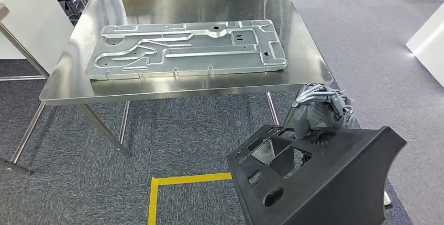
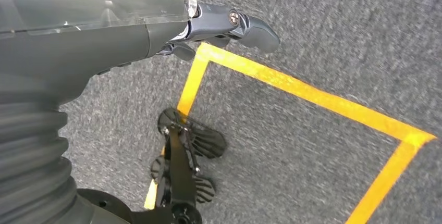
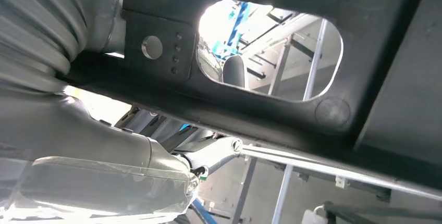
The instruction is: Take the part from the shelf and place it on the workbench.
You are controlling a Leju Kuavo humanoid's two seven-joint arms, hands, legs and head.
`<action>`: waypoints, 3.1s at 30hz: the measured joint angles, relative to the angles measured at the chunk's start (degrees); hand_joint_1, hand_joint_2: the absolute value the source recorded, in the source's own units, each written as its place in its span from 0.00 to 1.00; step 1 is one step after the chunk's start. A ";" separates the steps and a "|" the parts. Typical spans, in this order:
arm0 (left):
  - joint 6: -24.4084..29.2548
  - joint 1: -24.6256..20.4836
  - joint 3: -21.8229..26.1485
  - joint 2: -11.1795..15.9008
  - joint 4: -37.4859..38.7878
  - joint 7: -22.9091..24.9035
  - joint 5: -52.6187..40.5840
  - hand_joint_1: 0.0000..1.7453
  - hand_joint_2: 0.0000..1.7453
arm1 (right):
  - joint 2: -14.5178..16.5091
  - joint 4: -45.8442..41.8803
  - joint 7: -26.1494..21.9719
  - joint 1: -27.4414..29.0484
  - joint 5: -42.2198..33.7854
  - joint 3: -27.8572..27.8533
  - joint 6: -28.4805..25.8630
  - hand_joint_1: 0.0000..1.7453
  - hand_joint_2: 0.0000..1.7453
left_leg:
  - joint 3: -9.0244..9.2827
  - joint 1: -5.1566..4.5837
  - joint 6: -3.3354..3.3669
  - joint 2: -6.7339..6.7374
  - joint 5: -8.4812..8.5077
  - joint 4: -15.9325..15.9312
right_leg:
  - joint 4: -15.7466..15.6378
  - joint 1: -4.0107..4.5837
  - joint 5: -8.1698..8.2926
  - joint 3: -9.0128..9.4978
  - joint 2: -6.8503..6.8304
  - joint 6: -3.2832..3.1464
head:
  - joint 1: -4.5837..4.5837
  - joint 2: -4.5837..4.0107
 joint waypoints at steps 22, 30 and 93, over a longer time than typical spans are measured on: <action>-0.75 0.06 0.05 0.02 0.01 0.00 -0.07 0.00 1.00 | -0.04 0.10 -0.01 -0.69 -0.69 -2.23 -0.50 1.00 1.00 | -2.33 0.27 0.77 0.10 1.74 0.37 | 5.06 0.01 -6.68 0.81 0.22 0.48 | 0.00 0.00; -0.54 0.09 0.06 -0.04 0.01 0.02 -0.07 0.00 1.00 | -0.03 0.44 -0.01 -0.39 -0.48 -2.26 -0.45 1.00 1.00 | 0.91 -0.04 0.34 -0.12 -1.14 0.41 | 2.00 0.28 0.52 -1.76 0.15 -0.19 | -0.01 0.00; -2.07 -0.87 -0.05 0.12 0.01 -0.40 -1.84 0.00 1.00 | -6.72 36.48 18.37 -51.07 21.77 -8.47 -3.81 1.00 1.00 | -2.52 -0.25 -0.13 -0.23 1.92 0.57 | -0.62 0.52 0.46 -0.37 0.25 -0.59 | -0.01 0.00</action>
